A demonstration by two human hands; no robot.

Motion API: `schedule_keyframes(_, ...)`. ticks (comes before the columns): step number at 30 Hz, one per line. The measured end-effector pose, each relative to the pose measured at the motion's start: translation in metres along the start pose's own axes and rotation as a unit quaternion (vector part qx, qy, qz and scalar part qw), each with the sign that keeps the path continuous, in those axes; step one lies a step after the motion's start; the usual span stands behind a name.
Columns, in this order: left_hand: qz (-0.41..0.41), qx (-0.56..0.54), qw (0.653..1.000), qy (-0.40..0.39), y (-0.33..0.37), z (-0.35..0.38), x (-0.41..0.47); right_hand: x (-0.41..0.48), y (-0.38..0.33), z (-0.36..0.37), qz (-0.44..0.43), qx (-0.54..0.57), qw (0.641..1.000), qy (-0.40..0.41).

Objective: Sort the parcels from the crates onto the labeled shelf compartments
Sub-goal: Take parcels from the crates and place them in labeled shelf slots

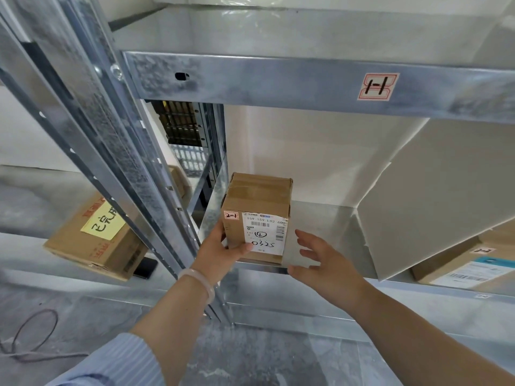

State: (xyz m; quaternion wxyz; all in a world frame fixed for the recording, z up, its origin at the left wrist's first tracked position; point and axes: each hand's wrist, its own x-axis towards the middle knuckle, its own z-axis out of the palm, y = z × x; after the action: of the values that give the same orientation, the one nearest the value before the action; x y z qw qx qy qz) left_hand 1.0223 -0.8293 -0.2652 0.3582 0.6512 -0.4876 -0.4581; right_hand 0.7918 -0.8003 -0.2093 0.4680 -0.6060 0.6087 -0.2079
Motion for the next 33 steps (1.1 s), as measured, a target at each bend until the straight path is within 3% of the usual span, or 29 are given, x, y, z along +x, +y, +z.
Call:
schedule_keyframes(6, 0.032, 0.032, 0.999, 0.016, 0.004, 0.006, -0.029, -0.009, 0.005, -0.010, -0.060, -0.043, 0.997, -0.001)
schedule_keyframes(11, 0.013, 0.165, 0.984, 0.069, 0.003, 0.012, -0.076, -0.021, 0.008, -0.016, -0.115, -0.149, 0.982, -0.013)
schedule_keyframes(15, -0.007, 0.255, 0.958, 0.131, 0.015, 0.027, -0.116, -0.025, 0.009, -0.021, -0.211, -0.206, 0.952, -0.077)
schedule_keyframes(23, -0.020, 0.397, 0.873, 0.281, 0.030, 0.094, -0.218, -0.061, 0.019, -0.050, -0.426, -0.331, 0.824, -0.173)
schedule_keyframes(29, -0.086, 0.452, 0.796, 0.394, 0.051, 0.142, -0.315, -0.107, 0.030, -0.046, -0.527, -0.325, 0.746, -0.245)
schedule_keyframes(33, -0.150, 0.453, 0.767, 0.428, 0.057, 0.163, -0.392, -0.163, 0.020, -0.028, -0.595, -0.305, 0.682, -0.296)
